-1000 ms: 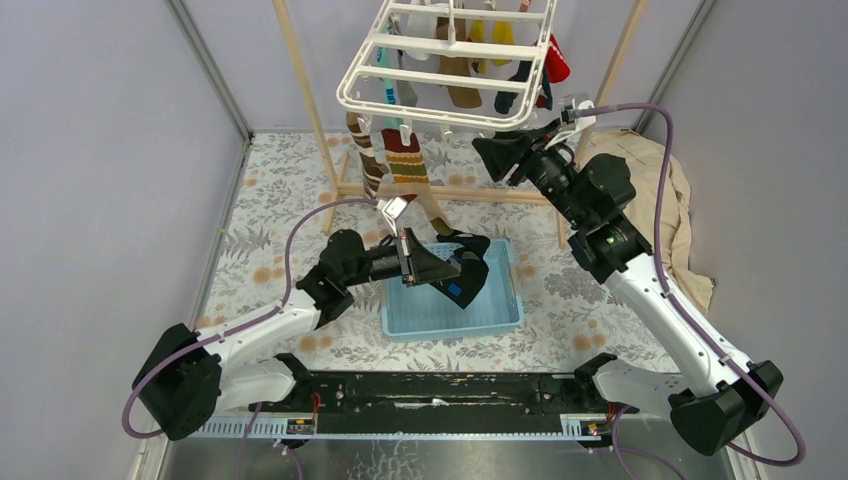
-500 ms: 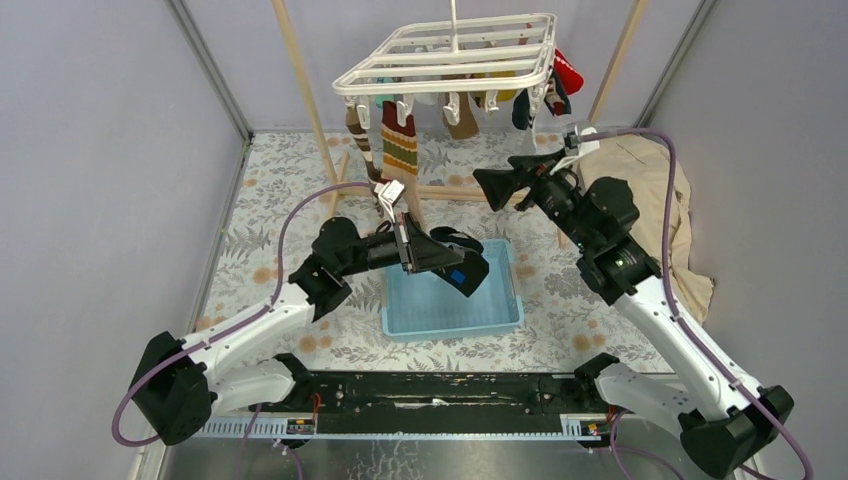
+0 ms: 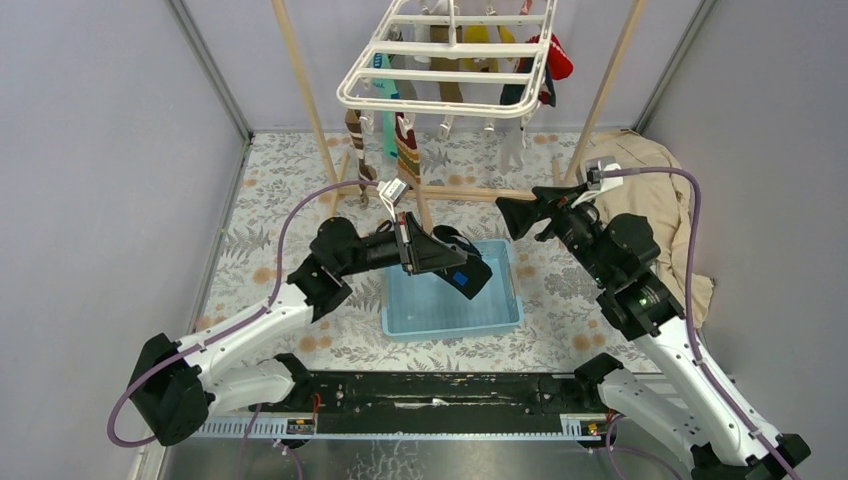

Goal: Remove the socks clipped to the hanger
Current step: Place the sock in the bin.

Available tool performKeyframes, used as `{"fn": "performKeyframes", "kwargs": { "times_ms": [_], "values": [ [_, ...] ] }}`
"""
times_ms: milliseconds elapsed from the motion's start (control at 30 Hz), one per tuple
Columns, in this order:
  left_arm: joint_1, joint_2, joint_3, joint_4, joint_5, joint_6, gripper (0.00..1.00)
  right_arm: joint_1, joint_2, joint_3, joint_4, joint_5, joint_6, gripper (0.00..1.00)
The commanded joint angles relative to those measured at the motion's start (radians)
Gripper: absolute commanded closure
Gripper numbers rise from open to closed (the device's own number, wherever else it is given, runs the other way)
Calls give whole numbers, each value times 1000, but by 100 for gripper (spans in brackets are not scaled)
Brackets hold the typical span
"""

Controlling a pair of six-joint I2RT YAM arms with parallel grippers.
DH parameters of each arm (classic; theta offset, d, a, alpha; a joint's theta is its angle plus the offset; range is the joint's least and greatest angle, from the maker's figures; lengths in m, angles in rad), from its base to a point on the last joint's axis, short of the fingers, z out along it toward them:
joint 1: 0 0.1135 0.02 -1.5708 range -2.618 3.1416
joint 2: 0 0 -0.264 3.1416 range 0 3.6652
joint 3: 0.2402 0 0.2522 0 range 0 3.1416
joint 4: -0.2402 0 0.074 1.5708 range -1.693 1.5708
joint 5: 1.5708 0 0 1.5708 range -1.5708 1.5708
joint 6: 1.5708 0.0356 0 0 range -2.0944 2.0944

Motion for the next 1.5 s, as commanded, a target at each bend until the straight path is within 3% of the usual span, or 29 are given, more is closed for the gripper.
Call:
{"fn": "performKeyframes", "kwargs": {
  "times_ms": [0, 400, 733, 833, 1067, 1333, 1467],
  "values": [
    [-17, -27, 20, 79, 25, -49, 100, 2, -44, -14, -21, 38, -14, 0],
    [-37, 2, -2, 131, 22, -61, 100, 1, -91, -46, -74, 39, -28, 0],
    [-36, 126, -75, 59, -44, 67, 100, 2, -155, -91, -124, 39, -28, 0],
    [-36, 158, -79, 5, -86, 125, 100, 2, -177, -108, -142, 39, -24, 1],
    [-36, 145, -64, -310, -297, 311, 95, 1, -240, -173, -178, 39, 11, 0],
    [-36, 217, -6, -565, -459, 442, 59, 2, -310, -230, -233, 32, 37, 1],
    [-36, 238, -3, -603, -493, 455, 36, 2, -327, -241, -252, 23, 49, 0]
  ]
}}
